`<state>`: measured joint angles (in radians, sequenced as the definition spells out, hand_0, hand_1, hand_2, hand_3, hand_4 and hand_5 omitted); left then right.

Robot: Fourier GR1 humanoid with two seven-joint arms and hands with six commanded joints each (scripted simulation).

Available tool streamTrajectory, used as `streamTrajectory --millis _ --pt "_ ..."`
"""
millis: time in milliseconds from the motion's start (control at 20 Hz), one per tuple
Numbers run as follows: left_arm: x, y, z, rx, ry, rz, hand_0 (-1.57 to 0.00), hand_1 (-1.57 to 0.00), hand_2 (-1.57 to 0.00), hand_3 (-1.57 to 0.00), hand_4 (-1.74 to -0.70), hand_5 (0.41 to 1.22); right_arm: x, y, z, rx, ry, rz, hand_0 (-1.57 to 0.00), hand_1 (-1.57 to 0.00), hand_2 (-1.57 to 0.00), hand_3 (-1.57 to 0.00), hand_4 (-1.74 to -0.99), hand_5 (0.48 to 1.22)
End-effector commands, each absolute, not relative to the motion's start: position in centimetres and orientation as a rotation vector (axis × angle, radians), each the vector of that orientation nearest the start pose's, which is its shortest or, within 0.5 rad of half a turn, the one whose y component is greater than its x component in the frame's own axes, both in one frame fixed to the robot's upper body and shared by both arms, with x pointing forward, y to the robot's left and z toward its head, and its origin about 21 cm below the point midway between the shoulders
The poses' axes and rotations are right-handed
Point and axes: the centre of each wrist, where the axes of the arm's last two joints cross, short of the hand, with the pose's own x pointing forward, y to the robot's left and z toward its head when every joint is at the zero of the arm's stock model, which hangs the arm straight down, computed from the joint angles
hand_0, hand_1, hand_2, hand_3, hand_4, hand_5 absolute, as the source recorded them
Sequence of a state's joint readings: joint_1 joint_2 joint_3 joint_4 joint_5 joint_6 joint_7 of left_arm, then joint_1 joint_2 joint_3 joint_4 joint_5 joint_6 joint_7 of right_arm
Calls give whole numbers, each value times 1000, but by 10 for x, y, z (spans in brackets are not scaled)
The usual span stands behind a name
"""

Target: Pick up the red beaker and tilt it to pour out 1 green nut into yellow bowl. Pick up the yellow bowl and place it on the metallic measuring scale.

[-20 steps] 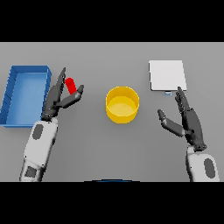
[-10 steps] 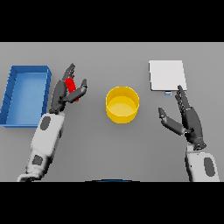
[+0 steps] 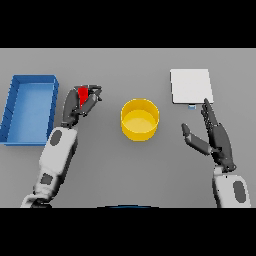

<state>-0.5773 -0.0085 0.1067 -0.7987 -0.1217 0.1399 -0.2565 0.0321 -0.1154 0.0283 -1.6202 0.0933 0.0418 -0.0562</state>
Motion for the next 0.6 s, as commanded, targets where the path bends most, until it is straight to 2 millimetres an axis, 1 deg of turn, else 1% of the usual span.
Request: streamTrajectory --millis 0,50,100,150,250,300,350,400,450,500,550 --pt "369 175 -30 101 -1598 -169 -1439 -1435 -1434 -1318 -1560 1163 240 -252 10 -115 -1648 222 1 1 1 1 -1287 647" --pt "369 176 -30 99 -1617 -180 -1465 -1462 -1462 -1369 -1542 1174 240 -249 11 -115 -1656 219 1 1 1 1 -1288 648" --pt "371 172 -25 102 -1624 -190 -1486 -1484 -1483 -1409 -1529 1184 240 -247 8 -115 -1649 224 1 1 1 1 -1287 650" --pt "374 175 -20 115 -1637 -194 -1503 -1501 -1501 -1442 -1519 1191 239 -251 9 -118 -1655 221 1 1 1 1 -1289 650" --pt "372 174 -16 109 -1648 -193 -1528 -1526 -1526 -1488 -1507 1202 240 -250 9 -112 -1652 220 1 1 1 1 -1292 655" --pt "374 178 -11 117 -1646 -185 -1536 -1535 -1535 -1505 -1504 1206 238 -249 7 -113 -1654 217 1 1 1 1 -1292 656" --pt "375 176 -6 115 -1658 -186 -1543 -1542 -1542 -1518 -1502 1209 241 -250 10 -119 -1653 220 1 1 1 1 -1294 659" --pt "377 177 3 114 -1681 -200 -1549 -1548 -1548 -1529 -1500 1211 239 -249 7 -120 -1647 222 1 1 1 1 -1294 662" --pt "375 179 6 131 -1696 -225 -1553 -1553 -1553 -1537 -1499 1213 236 -247 6 -116 -1651 232 1 1 1 1 -1294 664" --pt "377 177 16 141 -1703 -259 -1557 -1556 -1556 -1544 -1497 1215 240 -248 8 -122 -1648 226 1 1 1 1 -1295 665" --pt "377 175 23 156 -1715 -291 -1560 -1559 -1559 -1549 -1496 1216 242 -245 9 -124 -1654 230 1 1 1 1 -1289 664"
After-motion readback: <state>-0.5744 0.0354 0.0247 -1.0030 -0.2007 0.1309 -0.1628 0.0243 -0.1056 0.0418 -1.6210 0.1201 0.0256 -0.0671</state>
